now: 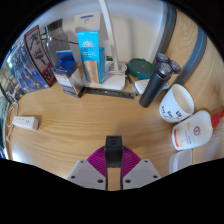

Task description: Unplug charger

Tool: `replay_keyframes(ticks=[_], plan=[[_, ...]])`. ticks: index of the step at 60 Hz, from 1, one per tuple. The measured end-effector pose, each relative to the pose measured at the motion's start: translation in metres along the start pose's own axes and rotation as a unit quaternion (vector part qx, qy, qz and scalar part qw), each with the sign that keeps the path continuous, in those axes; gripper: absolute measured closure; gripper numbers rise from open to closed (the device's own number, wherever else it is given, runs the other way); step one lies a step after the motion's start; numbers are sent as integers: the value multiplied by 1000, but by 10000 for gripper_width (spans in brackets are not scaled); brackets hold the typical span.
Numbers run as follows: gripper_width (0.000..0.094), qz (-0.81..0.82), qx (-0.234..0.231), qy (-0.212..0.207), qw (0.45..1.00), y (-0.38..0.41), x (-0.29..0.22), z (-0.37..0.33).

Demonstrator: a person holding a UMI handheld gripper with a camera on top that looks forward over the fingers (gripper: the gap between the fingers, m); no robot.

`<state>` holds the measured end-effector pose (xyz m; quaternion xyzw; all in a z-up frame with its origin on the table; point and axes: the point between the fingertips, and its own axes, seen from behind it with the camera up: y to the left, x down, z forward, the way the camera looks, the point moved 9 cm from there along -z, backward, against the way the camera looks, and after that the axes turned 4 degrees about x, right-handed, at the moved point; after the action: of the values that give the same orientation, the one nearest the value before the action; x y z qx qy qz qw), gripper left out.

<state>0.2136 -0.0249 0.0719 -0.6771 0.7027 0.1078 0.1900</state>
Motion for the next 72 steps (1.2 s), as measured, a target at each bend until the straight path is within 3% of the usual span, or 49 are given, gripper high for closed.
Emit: replay_keyframes(ticks=[17, 24, 29, 32, 36, 42, 47, 57, 72], plan=[[631, 4, 2, -29, 1000, 2, -5, 12], [367, 10, 12, -63, 998, 3, -6, 1], [67, 8, 25, -104, 994, 4, -13, -27], [102, -2, 37, -143, 989, 6, -20, -51], [63, 1, 50, -199, 979, 12, -29, -92], [68, 33, 25, -280, 959, 37, -32, -158], [69, 65, -4, -319, 946, 63, -21, -205], [76, 77, -32, -346, 935, 115, 31, -255], [78, 58, -58, -321, 943, 180, 112, -275]])
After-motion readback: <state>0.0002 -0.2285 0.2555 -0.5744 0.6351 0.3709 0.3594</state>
